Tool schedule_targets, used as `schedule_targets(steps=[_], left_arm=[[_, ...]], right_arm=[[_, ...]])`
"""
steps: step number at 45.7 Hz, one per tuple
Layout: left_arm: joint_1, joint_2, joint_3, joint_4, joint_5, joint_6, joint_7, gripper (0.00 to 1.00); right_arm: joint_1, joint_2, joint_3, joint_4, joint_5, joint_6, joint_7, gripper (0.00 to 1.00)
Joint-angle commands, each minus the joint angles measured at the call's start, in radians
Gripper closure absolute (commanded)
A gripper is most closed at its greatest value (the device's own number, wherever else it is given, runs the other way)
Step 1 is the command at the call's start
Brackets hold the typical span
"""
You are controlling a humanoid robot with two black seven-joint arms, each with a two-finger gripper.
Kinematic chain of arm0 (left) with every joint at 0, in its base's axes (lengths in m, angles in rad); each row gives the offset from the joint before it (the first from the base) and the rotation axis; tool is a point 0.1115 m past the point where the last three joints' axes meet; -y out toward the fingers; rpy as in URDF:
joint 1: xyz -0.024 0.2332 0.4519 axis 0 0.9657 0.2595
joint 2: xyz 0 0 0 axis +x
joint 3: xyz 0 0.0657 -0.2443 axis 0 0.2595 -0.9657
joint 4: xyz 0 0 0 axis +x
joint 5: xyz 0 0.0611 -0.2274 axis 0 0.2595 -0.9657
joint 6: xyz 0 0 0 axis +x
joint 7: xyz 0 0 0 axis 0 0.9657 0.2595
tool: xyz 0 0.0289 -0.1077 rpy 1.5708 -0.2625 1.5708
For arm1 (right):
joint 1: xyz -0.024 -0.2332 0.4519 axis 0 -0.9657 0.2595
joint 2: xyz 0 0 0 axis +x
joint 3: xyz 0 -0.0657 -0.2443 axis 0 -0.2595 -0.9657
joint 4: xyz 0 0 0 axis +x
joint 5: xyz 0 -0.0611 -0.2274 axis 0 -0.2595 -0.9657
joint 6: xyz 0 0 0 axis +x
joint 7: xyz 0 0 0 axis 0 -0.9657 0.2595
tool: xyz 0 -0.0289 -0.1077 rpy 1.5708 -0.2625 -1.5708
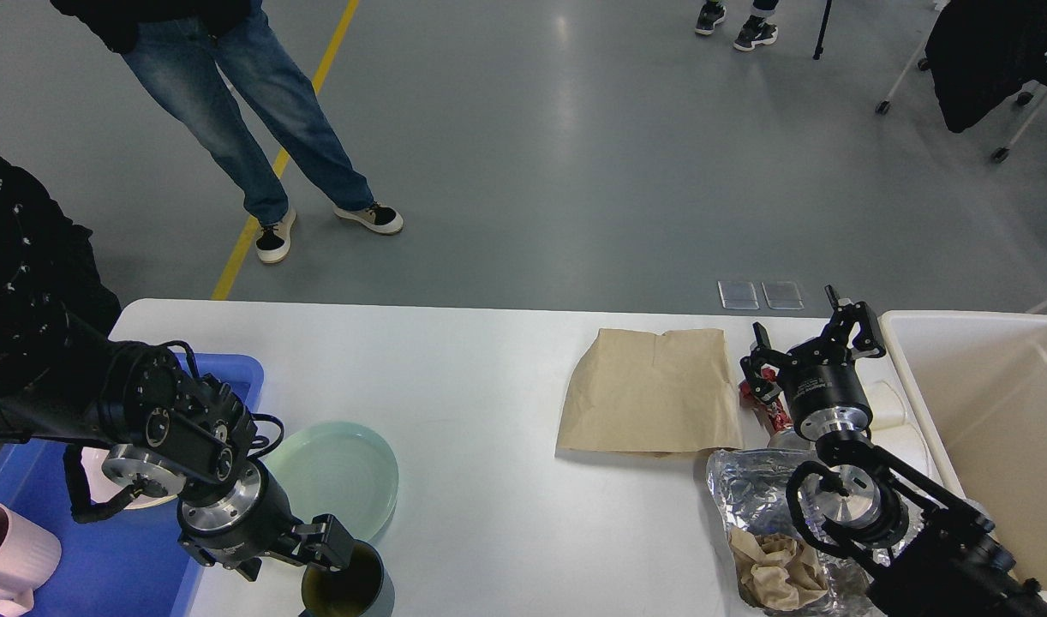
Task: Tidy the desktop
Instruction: 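Lower the left gripper onto the dark olive mug and grasp it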
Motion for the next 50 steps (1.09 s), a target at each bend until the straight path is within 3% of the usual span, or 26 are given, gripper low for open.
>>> schedule_targets(steps=[1,13,26,34,41,50], left_arm=[[0.061,-0.039,-0.008,0.044,-0.002,0.019,0.0,0.06],[0.115,-0.065,-0.008,0.09,-0.003,0.056,0.002,0.14],[0.116,-0.071,-0.011,0.092,-0.006,0.063,0.109,0.5],[0.121,-0.08,-0.011,0.09,-0.023,0.065,0.108,0.77],[0.124,-0.082,-0.014,0.092,-0.025,0.066,0.106,0.83],[0.13,-0.083,-0.017,0.092,-0.026,0.065,0.108,1.0]], right_arm=[[0.0,0.0,0.0,0.0,0.0,0.0,0.0,0.0],[0.0,0.0,0.0,0.0,0.0,0.0,0.0,0.0],[0.0,0.0,0.0,0.0,0.0,0.0,0.0,0.0],[0.0,0.0,0.0,0.0,0.0,0.0,0.0,0.0],[0.0,0.0,0.0,0.0,0.0,0.0,0.0,0.0],[0.0,0.0,0.0,0.0,0.0,0.0,0.0,0.0]])
